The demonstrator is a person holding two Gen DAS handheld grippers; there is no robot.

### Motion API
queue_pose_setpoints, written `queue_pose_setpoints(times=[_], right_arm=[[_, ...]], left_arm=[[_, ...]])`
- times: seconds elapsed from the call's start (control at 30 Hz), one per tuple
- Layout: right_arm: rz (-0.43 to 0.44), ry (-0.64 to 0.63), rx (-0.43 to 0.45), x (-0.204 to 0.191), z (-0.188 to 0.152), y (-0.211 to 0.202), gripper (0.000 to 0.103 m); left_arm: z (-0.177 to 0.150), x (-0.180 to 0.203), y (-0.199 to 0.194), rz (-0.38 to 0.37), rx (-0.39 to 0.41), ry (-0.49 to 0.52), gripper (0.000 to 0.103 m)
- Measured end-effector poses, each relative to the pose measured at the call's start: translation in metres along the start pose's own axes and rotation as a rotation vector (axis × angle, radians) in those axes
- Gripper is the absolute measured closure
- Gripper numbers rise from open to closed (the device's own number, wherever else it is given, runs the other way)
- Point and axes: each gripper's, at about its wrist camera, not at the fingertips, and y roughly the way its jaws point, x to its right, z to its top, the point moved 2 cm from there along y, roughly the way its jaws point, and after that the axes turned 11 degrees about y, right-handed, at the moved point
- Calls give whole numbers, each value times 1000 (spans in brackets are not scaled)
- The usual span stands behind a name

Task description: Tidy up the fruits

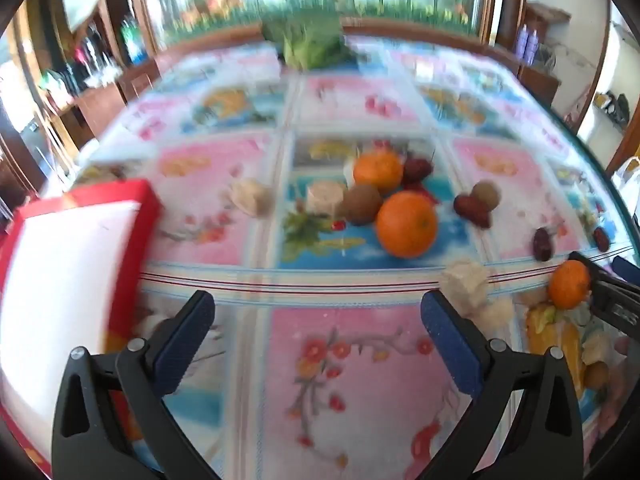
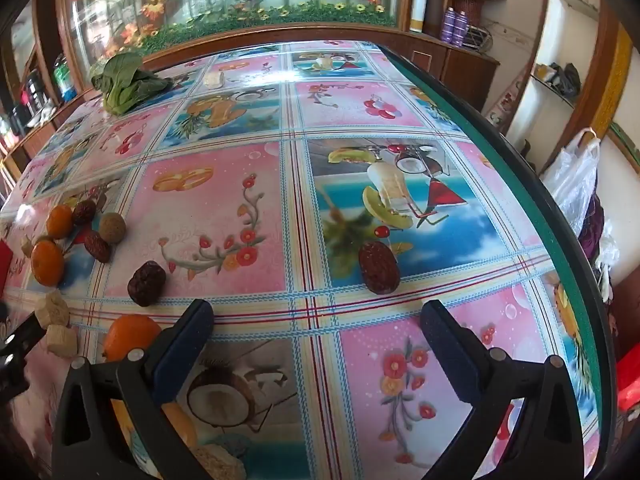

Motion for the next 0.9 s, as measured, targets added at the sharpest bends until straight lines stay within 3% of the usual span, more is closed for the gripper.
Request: queue_pose_setpoints(times=[0.07,0.17,0.3,0.47,0.57,0.6,0.9], right_arm=[[11,-4,-24,1,0,-2,1],[76,15,49,3,-5,-22,1],[169,22,173,0,-12,-61,1],[244,10,207,-11,-20,-88,1],[243,-28,222,-21,-24,-95,1],[242,-42,227,-23,-26,-97,1],[252,-59,247,-30,-36,-120,1]], left_arm=[[0,0,-21,16,38,7,0],[-1,0,-50,33,108,9,0],[-5,3,-70,34,143,20,0],[-12,-4,-72,28,129,12,0],[-16,-8,-71,26,117,0,0],[-23,-7,-77,37,149,0,0],[-30,-9,-87,79,104,34,0]])
